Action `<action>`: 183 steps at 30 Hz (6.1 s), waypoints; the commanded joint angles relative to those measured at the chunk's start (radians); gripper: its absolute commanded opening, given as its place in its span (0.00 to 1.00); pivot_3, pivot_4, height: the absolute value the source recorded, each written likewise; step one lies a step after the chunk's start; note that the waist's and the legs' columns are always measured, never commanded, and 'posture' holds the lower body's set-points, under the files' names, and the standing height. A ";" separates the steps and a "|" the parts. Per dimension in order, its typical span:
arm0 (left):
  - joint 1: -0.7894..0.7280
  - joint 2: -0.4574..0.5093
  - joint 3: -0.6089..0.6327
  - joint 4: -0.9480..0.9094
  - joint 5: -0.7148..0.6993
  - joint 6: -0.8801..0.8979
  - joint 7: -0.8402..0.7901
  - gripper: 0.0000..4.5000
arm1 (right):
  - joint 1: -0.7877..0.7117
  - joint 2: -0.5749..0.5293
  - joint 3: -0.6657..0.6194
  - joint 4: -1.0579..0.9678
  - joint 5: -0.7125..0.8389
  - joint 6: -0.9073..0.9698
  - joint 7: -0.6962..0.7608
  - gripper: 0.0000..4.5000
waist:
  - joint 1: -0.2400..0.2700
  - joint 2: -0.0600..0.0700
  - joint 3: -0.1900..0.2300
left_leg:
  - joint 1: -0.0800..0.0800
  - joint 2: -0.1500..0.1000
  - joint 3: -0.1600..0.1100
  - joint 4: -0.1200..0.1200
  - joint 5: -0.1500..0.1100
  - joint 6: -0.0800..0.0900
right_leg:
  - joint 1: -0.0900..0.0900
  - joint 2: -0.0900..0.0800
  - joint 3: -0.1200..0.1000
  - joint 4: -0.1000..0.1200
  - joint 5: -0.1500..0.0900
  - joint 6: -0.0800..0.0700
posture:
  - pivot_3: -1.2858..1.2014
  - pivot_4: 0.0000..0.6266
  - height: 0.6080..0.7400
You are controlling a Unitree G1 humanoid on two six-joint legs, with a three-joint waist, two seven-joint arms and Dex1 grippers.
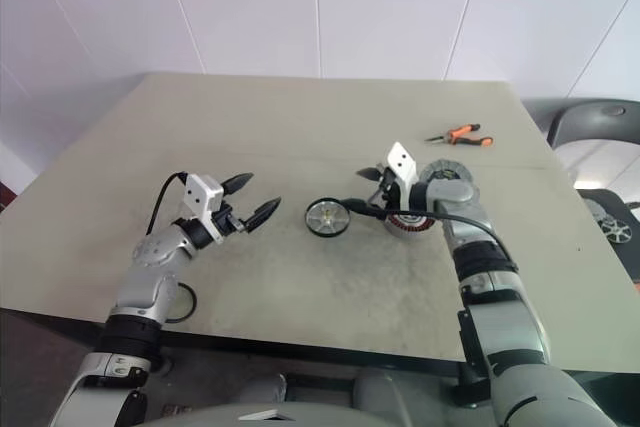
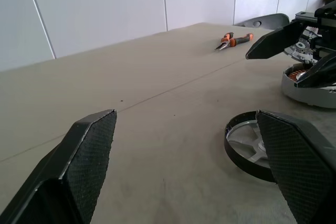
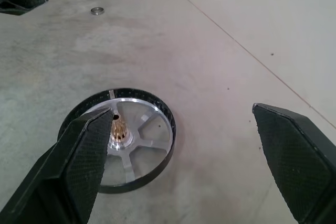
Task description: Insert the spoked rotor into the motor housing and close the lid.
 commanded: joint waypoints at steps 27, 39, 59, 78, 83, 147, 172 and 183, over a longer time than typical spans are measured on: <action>-0.051 -0.002 0.007 0.004 0.000 -0.007 -0.018 1.00 | 0.033 -0.005 0.015 -0.240 0.029 0.160 -0.040 0.99 | 0.001 0.000 0.000 | 0.000 0.000 0.000 0.000 0.000 0.000 | 0.000 0.000 0.000 0.000 0.000 0.000 | 0.52 0.00 1.00; -0.028 0.002 0.011 -0.021 -0.002 -0.001 -0.003 1.00 | 0.007 -0.124 0.070 -0.245 -0.024 0.214 0.035 0.99 | 0.007 0.000 0.000 | -0.001 0.000 0.000 0.000 0.000 0.000 | 0.000 0.000 0.000 0.000 0.000 0.000 | 0.52 0.00 1.00; -0.038 -0.009 0.003 0.002 0.001 -0.012 -0.003 1.00 | 0.111 -0.398 0.149 -0.431 -0.043 0.428 0.191 0.99 | 0.007 -0.001 0.000 | -0.001 0.000 0.001 0.000 0.000 0.000 | 0.000 -0.001 0.000 -0.002 0.000 0.000 | 0.52 0.00 1.00; -0.041 -0.012 0.003 0.000 0.003 -0.013 -0.004 1.00 | 0.123 -0.368 0.241 -0.369 -0.143 0.376 0.156 0.99 | 0.006 -0.003 -0.001 | 0.000 0.000 0.001 0.001 0.000 0.000 | 0.002 -0.001 -0.001 -0.002 -0.001 0.000 | 0.52 0.00 1.00; -0.043 -0.013 0.005 0.000 0.002 -0.013 -0.002 1.00 | 0.110 -0.341 0.282 -0.400 -0.172 0.369 0.162 0.85 | 0.002 -0.005 -0.002 | 0.001 0.000 0.001 0.001 0.000 0.000 | 0.002 0.000 -0.001 -0.002 -0.001 0.000 | 0.52 0.00 1.00; -0.052 -0.005 0.011 0.013 0.001 -0.014 -0.001 1.00 | 0.068 -0.378 0.377 -0.645 -0.234 0.331 0.235 0.46 | 0.007 -0.006 -0.002 | -0.002 0.000 0.000 -0.001 0.000 0.000 | -0.002 -0.002 -0.003 -0.002 0.000 0.000 | 0.52 0.00 1.00; -0.056 -0.001 0.009 0.022 0.003 -0.011 -0.010 1.00 | 0.062 -0.507 0.404 -0.642 -0.092 0.113 0.501 0.46 | 0.007 -0.003 0.002 | -0.001 0.001 0.001 0.000 -0.001 0.000 | -0.001 -0.002 -0.004 -0.002 -0.001 0.001 | 0.52 0.00 1.00; -0.054 0.003 0.013 0.018 0.003 -0.011 -0.001 1.00 | 0.004 -0.530 0.392 -0.693 0.027 0.203 0.502 0.59 | 0.006 -0.002 0.002 | -0.001 0.001 0.000 0.000 -0.001 0.000 | -0.001 -0.002 -0.004 -0.002 -0.001 0.001 | 0.52 0.00 1.00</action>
